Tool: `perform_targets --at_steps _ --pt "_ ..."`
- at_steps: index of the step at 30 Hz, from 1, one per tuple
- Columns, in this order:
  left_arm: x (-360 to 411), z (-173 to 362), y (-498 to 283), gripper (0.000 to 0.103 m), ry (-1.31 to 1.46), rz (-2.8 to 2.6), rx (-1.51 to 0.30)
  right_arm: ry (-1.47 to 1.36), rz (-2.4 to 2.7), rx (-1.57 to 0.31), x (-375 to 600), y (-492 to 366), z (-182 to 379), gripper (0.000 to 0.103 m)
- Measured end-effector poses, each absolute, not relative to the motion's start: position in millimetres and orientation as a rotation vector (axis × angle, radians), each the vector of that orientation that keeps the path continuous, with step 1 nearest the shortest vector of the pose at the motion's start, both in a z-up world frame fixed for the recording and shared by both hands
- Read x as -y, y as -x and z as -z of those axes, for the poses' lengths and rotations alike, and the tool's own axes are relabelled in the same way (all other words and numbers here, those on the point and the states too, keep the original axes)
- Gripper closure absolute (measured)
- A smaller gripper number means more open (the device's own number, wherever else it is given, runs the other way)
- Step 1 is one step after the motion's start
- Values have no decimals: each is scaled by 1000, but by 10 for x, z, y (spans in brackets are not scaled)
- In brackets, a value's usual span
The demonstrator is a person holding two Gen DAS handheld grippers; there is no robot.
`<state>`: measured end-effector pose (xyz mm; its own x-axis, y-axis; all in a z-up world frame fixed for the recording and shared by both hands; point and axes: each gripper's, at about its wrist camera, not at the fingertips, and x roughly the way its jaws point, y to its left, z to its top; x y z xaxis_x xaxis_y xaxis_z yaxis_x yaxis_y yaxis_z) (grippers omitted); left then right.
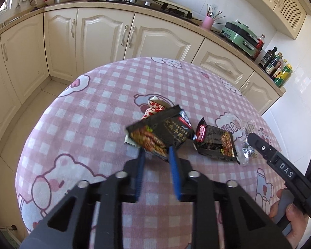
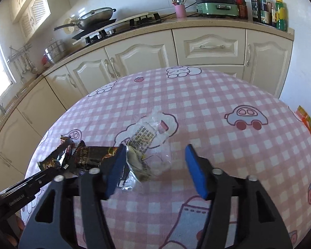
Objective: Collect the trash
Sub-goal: 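Grasp the dark snack wrapper with the left gripper while the right grasps the clear packet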
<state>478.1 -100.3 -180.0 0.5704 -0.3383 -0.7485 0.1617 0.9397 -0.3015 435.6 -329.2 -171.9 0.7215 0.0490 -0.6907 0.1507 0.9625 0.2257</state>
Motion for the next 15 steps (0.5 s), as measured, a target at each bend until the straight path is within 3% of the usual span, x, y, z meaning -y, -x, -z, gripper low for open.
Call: perform_targets --at_steps 5,6,8,9,10,15 --pt "942 1782 -4710 95 207 296 -901 -265 35 -797 3250 -4412 1749 45" --pt "933 1777 -4695 95 208 298 -899 -264 35 -804 3248 -4419 1757 61" --pt "913 1758 -4649 96 210 300 -890 -263 38 -794 3248 -4401 1744 63" --pt "902 1748 -4628 96 210 301 -886 -257 38 -783 3239 -4375 1729 72" --pt "894 1730 -4613 97 211 303 -882 -248 46 -771 3230 -4343 1706 74" --pt "792 1616 -4439 99 228 306 -842 -232 54 -714 3170 -4132 1590 76"
